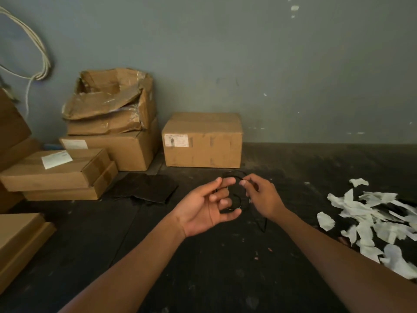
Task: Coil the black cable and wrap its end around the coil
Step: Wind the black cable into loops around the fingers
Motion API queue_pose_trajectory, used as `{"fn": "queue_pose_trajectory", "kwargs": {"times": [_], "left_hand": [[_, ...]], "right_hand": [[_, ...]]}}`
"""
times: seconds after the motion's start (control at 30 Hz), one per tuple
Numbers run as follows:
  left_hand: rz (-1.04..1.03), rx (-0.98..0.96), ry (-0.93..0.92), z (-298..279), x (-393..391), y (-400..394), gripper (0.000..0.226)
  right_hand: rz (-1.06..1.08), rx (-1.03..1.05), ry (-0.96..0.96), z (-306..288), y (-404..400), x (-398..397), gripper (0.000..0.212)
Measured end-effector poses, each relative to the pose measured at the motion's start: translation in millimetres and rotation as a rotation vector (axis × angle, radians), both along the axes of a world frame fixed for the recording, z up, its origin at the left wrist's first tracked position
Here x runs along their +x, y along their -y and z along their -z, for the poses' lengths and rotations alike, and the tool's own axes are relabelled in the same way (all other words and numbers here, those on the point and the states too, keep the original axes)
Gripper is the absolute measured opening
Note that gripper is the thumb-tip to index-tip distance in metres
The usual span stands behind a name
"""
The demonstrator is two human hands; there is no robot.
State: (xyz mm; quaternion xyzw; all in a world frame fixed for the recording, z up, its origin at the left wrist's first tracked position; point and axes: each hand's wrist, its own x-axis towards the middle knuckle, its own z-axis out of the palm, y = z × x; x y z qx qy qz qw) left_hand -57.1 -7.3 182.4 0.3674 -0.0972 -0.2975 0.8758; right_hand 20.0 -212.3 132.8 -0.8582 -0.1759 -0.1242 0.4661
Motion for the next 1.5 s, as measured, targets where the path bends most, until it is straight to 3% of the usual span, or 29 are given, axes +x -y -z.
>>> {"fn": "queue_pose_trajectory", "kwargs": {"times": [0.37, 0.67, 0.87, 1.1, 1.37, 1.5], "left_hand": [[-0.141, 0.012, 0.124, -32.8, 1.3, 7.7, 0.033], [-0.200, 0.104, 0.205, -47.7, 35.3, -6.9, 0.046], [-0.216, 0.219, 0.232, -50.0, 57.7, -28.5, 0.041], [-0.282, 0.299, 0.179, -34.0, 66.3, -50.7, 0.042], [0.031, 0.686, 0.286, -5.4, 48.7, -46.0, 0.041], [0.281, 0.692, 0.301, -6.4, 39.9, -35.1, 0.043]], "right_hand": [[-0.042, -0.002, -0.036, -4.6, -6.6, -19.2, 0.015], [-0.280, -0.246, -0.165, -5.3, -22.4, -49.0, 0.013], [-0.364, -0.415, -0.126, -24.4, -36.2, -63.7, 0.027], [-0.474, -0.487, -0.102, -66.4, -31.4, -72.0, 0.019], [-0.419, -0.559, -0.022, -143.7, -15.4, -49.6, 0.008], [-0.381, -0.593, 0.056, -175.6, -14.5, -35.0, 0.005]]}}
